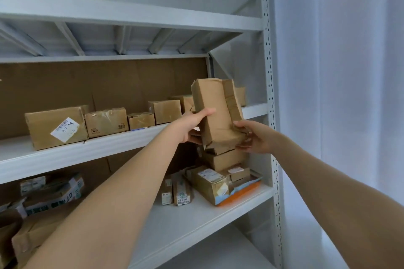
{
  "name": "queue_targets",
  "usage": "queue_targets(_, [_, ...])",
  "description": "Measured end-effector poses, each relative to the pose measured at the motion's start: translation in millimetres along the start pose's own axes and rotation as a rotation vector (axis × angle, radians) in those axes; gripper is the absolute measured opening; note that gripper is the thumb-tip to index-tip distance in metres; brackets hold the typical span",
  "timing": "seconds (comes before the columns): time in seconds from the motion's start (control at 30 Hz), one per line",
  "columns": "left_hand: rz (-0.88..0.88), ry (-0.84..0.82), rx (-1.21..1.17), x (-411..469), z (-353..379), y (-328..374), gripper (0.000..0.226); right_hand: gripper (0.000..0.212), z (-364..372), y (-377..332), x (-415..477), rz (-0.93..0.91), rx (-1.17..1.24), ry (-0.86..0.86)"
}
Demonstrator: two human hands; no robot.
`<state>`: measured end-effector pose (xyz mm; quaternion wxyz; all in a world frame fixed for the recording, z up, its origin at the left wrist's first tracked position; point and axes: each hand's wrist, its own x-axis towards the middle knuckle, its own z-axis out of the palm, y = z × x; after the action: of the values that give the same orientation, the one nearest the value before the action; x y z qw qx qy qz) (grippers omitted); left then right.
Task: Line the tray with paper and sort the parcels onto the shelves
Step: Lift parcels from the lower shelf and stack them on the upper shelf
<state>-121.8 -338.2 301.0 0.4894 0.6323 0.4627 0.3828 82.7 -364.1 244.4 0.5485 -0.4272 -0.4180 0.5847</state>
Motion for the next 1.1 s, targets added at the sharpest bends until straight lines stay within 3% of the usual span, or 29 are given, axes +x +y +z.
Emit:
queue_targets(0.17, [0.02, 0.088, -0.026, 9.8, 8.7, 48.7, 0.068, 0.064, 1.8, -39.3, 6.7, -0.083, 0.257, -0.055])
queue_targets(0.4, [0.084, 0.032, -0.132, 59.9, 10.6, 103.2, 0.072, 0.042, 16.2, -99.0, 49.0, -0.301, 0.193, 0.203])
queue_targets(0.6, [0.134, -0.044, -0.117, 130.5, 6.0, 126.5, 0.065, 0.052, 25.3, -143.2, 115.1, -0.367, 0.056, 0.43])
queue_targets(0.83, [0.077, -0.045, -0.121, 195.5, 2.8, 131.4, 0.057, 0.069, 19.7, -154.9, 191.5, -0.475, -0.093, 0.557])
queue_targets(1.1, [0.086, 0.03, -0.013, 232.1, 13.0, 128.6, 0.066, 0.071, 9.5, -157.3, 237.6, -0.536, -0.396, 0.715])
